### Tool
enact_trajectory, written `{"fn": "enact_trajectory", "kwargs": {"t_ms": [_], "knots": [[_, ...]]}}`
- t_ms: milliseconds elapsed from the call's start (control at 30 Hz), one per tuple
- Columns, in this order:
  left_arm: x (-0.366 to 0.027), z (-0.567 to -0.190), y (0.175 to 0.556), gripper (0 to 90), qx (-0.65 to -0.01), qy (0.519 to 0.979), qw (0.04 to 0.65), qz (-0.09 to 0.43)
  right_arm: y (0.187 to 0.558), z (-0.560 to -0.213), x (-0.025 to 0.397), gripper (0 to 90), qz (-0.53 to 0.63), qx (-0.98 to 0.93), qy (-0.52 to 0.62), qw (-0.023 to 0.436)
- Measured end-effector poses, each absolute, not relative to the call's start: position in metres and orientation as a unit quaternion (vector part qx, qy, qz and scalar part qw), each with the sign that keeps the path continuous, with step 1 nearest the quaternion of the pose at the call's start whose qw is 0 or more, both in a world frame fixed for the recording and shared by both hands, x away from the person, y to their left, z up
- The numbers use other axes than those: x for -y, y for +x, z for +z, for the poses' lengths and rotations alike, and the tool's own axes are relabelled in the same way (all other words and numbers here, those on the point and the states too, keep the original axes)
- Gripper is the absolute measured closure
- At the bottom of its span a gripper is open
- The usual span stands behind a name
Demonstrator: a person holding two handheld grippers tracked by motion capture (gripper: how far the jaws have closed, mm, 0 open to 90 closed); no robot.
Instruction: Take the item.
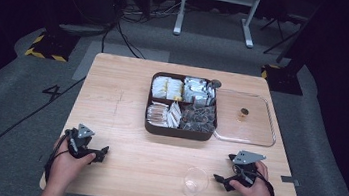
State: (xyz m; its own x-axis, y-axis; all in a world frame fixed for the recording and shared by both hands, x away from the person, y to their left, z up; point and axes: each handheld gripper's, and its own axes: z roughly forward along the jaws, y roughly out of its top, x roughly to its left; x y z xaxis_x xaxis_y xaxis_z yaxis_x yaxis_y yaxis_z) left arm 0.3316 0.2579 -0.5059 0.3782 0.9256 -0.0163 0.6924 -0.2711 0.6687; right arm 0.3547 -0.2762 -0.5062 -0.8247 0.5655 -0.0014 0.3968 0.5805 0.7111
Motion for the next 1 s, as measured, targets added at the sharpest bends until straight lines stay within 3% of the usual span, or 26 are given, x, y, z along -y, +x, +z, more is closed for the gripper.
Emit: {"fn": "enact_trajectory", "kwargs": {"t_ms": [100, 167, 267, 500, 1000], "knots": [[-0.259, -0.505, 0.330, 6.0, -0.531, 0.764, 0.307, 0.199, 0.355, -0.506, 0.276, 0.4, 0.368, -0.882, 0.273, 0.115], [-0.261, -0.504, 0.329, 21.3, -0.533, 0.757, 0.315, 0.208, 0.355, -0.506, 0.276, 0.4, 0.368, -0.881, 0.273, 0.115], [-0.261, -0.498, 0.328, 28.3, -0.546, 0.757, 0.293, 0.209, 0.354, -0.506, 0.276, 0.4, 0.366, -0.881, 0.275, 0.116], [-0.256, -0.478, 0.321, 29.7, -0.525, 0.750, 0.343, 0.210, 0.351, -0.506, 0.277, 0.5, 0.366, -0.881, 0.274, 0.118], [-0.230, -0.429, 0.325, 31.3, -0.453, 0.789, 0.378, 0.173, 0.350, -0.506, 0.280, 1.7, 0.369, -0.880, 0.276, 0.117]]}}
